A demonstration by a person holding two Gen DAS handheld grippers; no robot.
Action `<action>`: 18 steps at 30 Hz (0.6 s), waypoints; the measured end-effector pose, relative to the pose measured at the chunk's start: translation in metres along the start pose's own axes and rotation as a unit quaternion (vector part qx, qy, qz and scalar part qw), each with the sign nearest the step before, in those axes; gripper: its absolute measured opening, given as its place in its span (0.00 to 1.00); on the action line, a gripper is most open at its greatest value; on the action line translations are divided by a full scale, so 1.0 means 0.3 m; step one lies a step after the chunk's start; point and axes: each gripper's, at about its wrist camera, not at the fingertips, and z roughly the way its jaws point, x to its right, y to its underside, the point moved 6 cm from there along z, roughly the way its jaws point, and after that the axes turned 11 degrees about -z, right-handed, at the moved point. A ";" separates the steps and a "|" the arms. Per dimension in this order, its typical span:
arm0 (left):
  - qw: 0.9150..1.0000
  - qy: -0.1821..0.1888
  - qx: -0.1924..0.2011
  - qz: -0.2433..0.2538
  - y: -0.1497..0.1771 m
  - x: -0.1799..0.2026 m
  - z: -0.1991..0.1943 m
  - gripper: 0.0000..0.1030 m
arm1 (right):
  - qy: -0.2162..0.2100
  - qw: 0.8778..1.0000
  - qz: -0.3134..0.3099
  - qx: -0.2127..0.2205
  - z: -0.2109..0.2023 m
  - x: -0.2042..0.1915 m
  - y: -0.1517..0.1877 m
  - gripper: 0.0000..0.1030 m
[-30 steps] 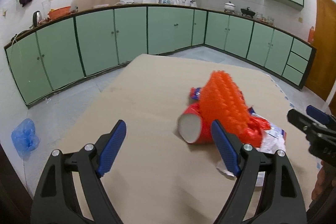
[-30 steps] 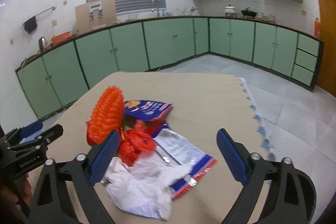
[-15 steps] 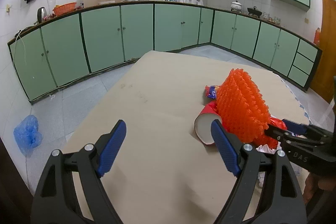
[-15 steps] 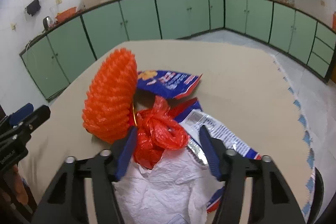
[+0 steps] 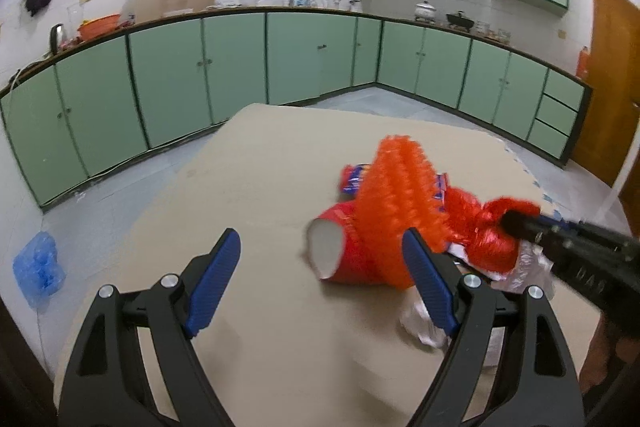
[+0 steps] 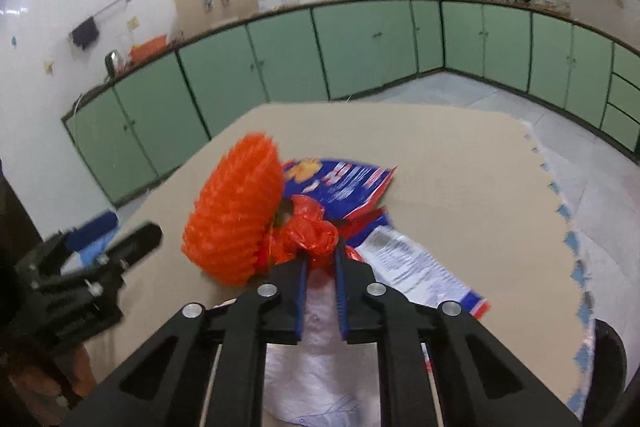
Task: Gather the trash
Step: 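Grasp the red plastic bag with the right gripper while the left grasps the orange net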
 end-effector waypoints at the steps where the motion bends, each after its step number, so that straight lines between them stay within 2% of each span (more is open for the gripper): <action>1: 1.000 0.004 -0.001 0.003 0.003 0.022 0.005 0.78 | 0.004 1.000 0.002 0.003 -0.014 0.015 -0.003 0.12; 6: 1.000 0.025 -0.004 0.015 0.008 0.117 0.042 0.78 | 0.018 1.000 0.019 0.015 -0.071 0.090 0.001 0.11; 10: 0.999 0.025 -0.010 0.024 0.018 0.170 0.089 0.75 | 0.028 0.999 0.031 0.022 -0.098 0.149 0.011 0.11; 11: 0.999 0.026 -0.013 0.025 0.020 0.181 0.103 0.67 | 0.031 0.999 0.031 0.021 -0.100 0.157 0.015 0.11; 13: 0.999 0.028 -0.019 0.028 0.026 0.200 0.124 0.57 | 0.034 0.999 0.030 0.020 -0.103 0.167 0.022 0.11; 15: 0.999 0.029 -0.023 0.032 0.036 0.218 0.139 0.38 | 0.034 0.999 0.035 0.020 -0.104 0.173 0.029 0.11; 17: 0.999 0.031 -0.027 0.035 0.043 0.227 0.146 0.26 | 0.032 0.999 0.037 0.020 -0.103 0.174 0.034 0.11; 18: 0.999 0.030 -0.026 0.035 0.046 0.229 0.145 0.25 | 0.031 0.999 0.038 0.020 -0.103 0.171 0.034 0.11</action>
